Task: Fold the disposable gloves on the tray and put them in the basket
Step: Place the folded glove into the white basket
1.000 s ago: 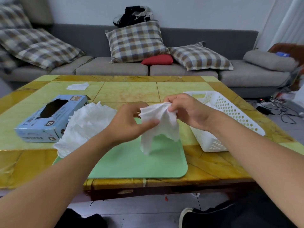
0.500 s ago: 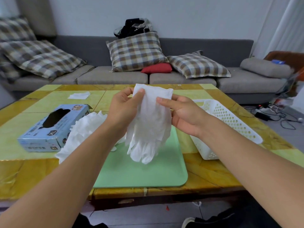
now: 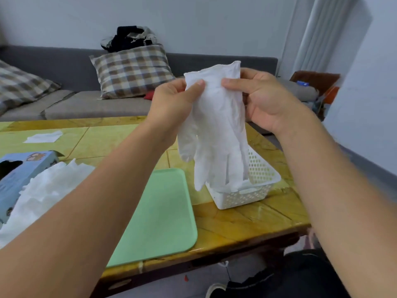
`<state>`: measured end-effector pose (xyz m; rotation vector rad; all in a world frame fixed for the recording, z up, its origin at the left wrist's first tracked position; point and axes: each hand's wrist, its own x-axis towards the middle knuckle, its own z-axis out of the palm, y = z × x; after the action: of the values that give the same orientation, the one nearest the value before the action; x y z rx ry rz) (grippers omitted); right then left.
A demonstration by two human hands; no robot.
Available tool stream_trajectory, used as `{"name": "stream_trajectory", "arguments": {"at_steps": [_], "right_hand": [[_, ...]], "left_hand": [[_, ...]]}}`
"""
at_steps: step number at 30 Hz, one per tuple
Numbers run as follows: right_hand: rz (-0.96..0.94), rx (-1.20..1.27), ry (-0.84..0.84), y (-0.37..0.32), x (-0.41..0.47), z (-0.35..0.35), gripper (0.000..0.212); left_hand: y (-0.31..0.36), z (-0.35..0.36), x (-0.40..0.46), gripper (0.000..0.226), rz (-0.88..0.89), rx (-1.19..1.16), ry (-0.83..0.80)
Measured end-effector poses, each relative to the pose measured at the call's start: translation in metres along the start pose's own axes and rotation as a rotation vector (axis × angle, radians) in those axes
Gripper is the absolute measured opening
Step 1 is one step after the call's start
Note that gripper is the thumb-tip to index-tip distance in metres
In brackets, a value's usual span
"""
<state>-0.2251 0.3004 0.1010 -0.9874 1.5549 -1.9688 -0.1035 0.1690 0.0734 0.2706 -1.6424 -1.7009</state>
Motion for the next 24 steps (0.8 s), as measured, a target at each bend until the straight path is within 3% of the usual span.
{"name": "stream_trajectory", "arguments": {"at_steps": [6,12,16,19,21,24], "right_hand": [[0.088,-0.007,0.059,0.011,0.01,-0.055,0.033],[0.108,0.033,0.096,0.047,0.044,-0.074,0.037],[-0.121,-0.049,0.149,0.054,0.074,-0.072,0.035],[-0.268,-0.039,0.08,0.056,0.086,-0.075,0.033],[-0.27,-0.038,0.013,0.065,0.087,-0.079,0.031],[-0.118,-0.143,-0.065,0.096,0.079,-0.09,0.031]], "left_hand": [[-0.02,0.039,0.023,0.037,-0.159,-0.01,-0.055],[-0.05,0.041,0.056,0.016,-0.237,0.139,-0.107],[-0.056,0.04,0.092,0.01,-0.155,0.134,-0.056],[-0.055,0.036,0.105,0.012,-0.034,0.118,-0.089],[-0.066,0.028,0.103,0.014,0.021,0.176,-0.124],[-0.101,0.014,0.086,0.017,0.07,0.352,-0.205]]}}
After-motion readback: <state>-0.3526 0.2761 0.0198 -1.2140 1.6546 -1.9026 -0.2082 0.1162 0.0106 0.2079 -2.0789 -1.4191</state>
